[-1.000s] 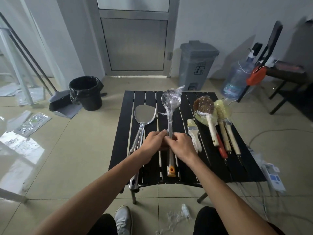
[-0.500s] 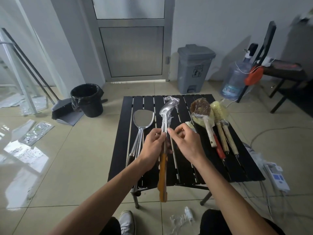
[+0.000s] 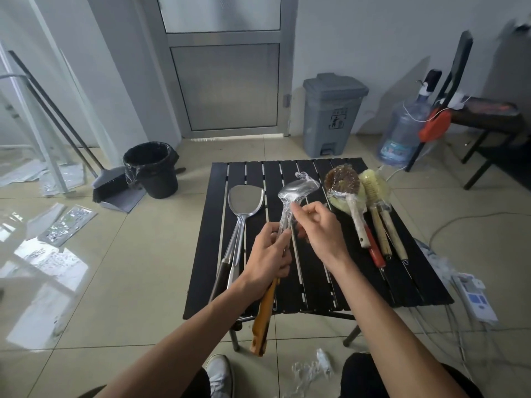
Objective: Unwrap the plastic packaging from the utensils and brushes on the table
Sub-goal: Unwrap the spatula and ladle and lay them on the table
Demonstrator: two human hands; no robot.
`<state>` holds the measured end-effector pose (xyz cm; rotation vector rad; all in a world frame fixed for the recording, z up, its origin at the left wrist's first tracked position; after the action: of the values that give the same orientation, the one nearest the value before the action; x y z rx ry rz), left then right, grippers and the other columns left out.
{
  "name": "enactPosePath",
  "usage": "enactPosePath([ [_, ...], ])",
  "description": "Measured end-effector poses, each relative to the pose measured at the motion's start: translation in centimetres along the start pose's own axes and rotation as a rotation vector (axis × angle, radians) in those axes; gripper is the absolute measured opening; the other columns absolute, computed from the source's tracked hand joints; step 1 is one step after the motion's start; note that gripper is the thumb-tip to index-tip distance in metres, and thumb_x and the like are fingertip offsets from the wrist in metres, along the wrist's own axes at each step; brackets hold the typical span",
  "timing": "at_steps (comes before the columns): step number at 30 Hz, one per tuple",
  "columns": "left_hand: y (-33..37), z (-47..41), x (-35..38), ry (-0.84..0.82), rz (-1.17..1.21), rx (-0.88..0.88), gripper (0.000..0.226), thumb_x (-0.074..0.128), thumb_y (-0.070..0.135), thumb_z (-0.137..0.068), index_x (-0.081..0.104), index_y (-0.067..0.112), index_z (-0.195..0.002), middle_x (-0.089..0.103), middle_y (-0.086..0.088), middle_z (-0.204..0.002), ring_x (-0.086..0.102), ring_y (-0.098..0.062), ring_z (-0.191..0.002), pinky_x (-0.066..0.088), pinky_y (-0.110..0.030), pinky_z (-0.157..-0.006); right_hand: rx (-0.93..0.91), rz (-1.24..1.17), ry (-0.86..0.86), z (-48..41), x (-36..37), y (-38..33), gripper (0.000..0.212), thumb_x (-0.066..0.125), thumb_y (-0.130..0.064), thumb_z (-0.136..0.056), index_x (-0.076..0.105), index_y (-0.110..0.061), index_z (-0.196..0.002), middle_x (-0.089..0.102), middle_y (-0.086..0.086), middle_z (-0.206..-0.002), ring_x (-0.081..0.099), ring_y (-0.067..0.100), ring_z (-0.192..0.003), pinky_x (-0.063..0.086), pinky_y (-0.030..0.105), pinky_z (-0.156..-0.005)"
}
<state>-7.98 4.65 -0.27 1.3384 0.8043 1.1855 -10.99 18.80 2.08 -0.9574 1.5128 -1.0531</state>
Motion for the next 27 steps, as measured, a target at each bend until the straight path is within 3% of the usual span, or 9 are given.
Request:
enactPosePath([
  [2, 0.1, 0.1, 0.0, -0.015, -0.019, 0.021, 0.023, 0.056, 0.026, -0.108, 0.05, 0.006, -0.118, 0.045, 0.001, -0.066, 0.039, -0.012, -0.05, 0.036, -0.023, -0.041, -0.068, 0.083, -0.023, 0.1, 0.2, -0.2, 0.028, 0.062, -0.039, -0.102, 0.068, -0.014, -0.091, 0.07, 0.0, -0.08, 0.069, 0.015, -0.075, 0.055, 0.028, -0.067],
  [5, 0.0, -0.2, -0.5, 0.031, -0.04, 0.025, 0.02, 0.059, 0.019, -0.106, 0.05, 0.006, -0.118, 0.047, 0.001, -0.065, 0.042, -0.012, -0.048, 0.039, -0.024, -0.041, -0.13, 0.054, 0.016, -0.1, -0.2, -0.6, 0.021, 0.059, -0.025, -0.105, 0.067, -0.013, -0.089, 0.068, 0.0, -0.075, 0.065, 0.008, -0.069, 0.052, 0.021, -0.064],
  [10, 0.0, -0.2, -0.9, 0.013, -0.081, 0.091, 0.028, 0.061, 0.027, -0.105, 0.056, 0.004, -0.119, 0.049, 0.001, -0.067, 0.045, -0.015, -0.049, 0.044, -0.028, -0.042, -0.16, 0.019, 0.148, -1.2, -2.0, -0.8, 0.022, 0.06, -0.025, -0.105, 0.064, -0.013, -0.087, 0.065, -0.003, -0.07, 0.061, 0.004, -0.061, 0.05, 0.019, -0.061],
  [15, 0.9, -0.1, -0.7, -0.049, -0.083, 0.113, 0.023, 0.062, 0.028, -0.103, 0.064, 0.013, -0.12, 0.049, -0.003, -0.072, 0.043, -0.015, -0.049, 0.042, -0.029, -0.041, -0.075, -0.067, 0.293, -2.0, -4.0, -0.2, 0.025, 0.06, -0.029, -0.104, 0.066, -0.009, -0.091, 0.066, 0.0, -0.072, 0.063, 0.01, -0.064, 0.057, 0.038, -0.067],
  [20, 2.0, -0.4, -0.5, -0.055, 0.026, 0.113, 0.026, 0.062, 0.022, -0.104, 0.066, 0.003, -0.121, 0.049, -0.005, -0.074, 0.041, -0.013, -0.047, 0.039, -0.025, -0.038, -0.173, -0.006, 0.379, -2.3, -5.2, -1.1, 0.022, 0.061, -0.028, -0.104, 0.065, -0.018, -0.084, 0.066, -0.004, -0.069, 0.061, 0.005, -0.06, 0.052, 0.026, -0.062],
  [23, 2.1, -0.6, -0.5, -0.057, 0.13, 0.083, 0.032, 0.06, 0.019, -0.104, 0.061, -0.008, -0.122, 0.049, -0.003, -0.071, 0.041, -0.009, -0.045, 0.039, -0.023, -0.037, -0.173, -0.018, 0.344, -1.9, -4.7, -1.0, 0.025, 0.06, -0.027, -0.105, 0.066, -0.009, -0.088, 0.066, 0.0, -0.07, 0.062, 0.008, -0.062, 0.054, 0.029, -0.063],
  [27, 1.6, -0.8, -0.8, -0.062, 0.26, 0.016, 0.029, 0.058, 0.016, -0.106, 0.064, 0.002, -0.13, 0.049, -0.001, -0.069, 0.04, -0.007, -0.044, 0.039, -0.021, -0.038, -0.178, -0.035, 0.157, -1.2, -2.6, -0.9, 0.027, 0.057, -0.035, -0.105, 0.065, -0.014, -0.092, 0.07, -0.001, -0.078, 0.067, 0.007, -0.069, 0.051, 0.021, -0.063],
])
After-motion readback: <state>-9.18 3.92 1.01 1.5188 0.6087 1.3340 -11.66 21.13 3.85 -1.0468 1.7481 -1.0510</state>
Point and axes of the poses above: each hand's wrist, its own z-axis away from the middle knuckle, its own x-axis out of the palm, y = z × x, the point moved 4 cm from there along -z, towards the middle knuckle
